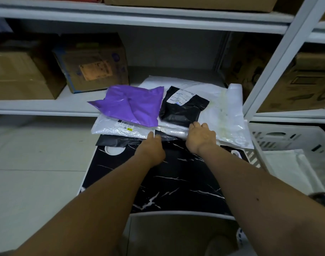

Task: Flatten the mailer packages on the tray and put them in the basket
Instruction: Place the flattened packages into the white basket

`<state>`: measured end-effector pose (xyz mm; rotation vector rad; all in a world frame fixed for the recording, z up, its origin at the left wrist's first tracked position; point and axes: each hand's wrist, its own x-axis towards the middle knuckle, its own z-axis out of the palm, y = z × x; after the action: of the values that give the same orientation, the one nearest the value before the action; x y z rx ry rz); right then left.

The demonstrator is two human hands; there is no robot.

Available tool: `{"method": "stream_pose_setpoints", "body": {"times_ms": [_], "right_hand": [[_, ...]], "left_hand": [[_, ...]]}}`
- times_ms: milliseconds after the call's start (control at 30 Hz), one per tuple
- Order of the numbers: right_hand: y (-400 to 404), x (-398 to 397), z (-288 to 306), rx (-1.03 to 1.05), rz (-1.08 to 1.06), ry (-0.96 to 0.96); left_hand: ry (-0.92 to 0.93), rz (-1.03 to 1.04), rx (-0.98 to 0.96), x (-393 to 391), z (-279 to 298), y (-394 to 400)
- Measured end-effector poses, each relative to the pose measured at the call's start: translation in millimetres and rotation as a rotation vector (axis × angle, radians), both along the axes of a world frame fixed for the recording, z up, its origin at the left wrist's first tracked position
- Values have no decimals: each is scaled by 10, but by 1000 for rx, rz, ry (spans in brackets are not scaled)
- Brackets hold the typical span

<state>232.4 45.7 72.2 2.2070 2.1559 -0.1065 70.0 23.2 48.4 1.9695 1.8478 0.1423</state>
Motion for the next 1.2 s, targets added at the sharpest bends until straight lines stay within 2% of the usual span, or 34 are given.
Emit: {"method": "stream_pose_setpoints", "body": {"times_ms": [233,500,633,867,1000,1200], "right_hand": [[-708,-74,-34,-3,60,22],[-1429,-285,-181,-69,115,121],[-1661,-463,-228,-85,190,134],[-1911,-619,-411,-245,363,29],[-1910,-601,-395,-276,312,-12],[-1834,-296,-337,-206,195,-217]], "left_hand": [[-51,-67,-6,208,240,-380],[2,-155,-186,246,206,-979],[45,-114,-230,125,149,-1122],[226,-76,-277,-205,79,-1229],[299,-85,-270,-308,23,-1254],[358,-231,-325,-308,-183,-1222]]}}
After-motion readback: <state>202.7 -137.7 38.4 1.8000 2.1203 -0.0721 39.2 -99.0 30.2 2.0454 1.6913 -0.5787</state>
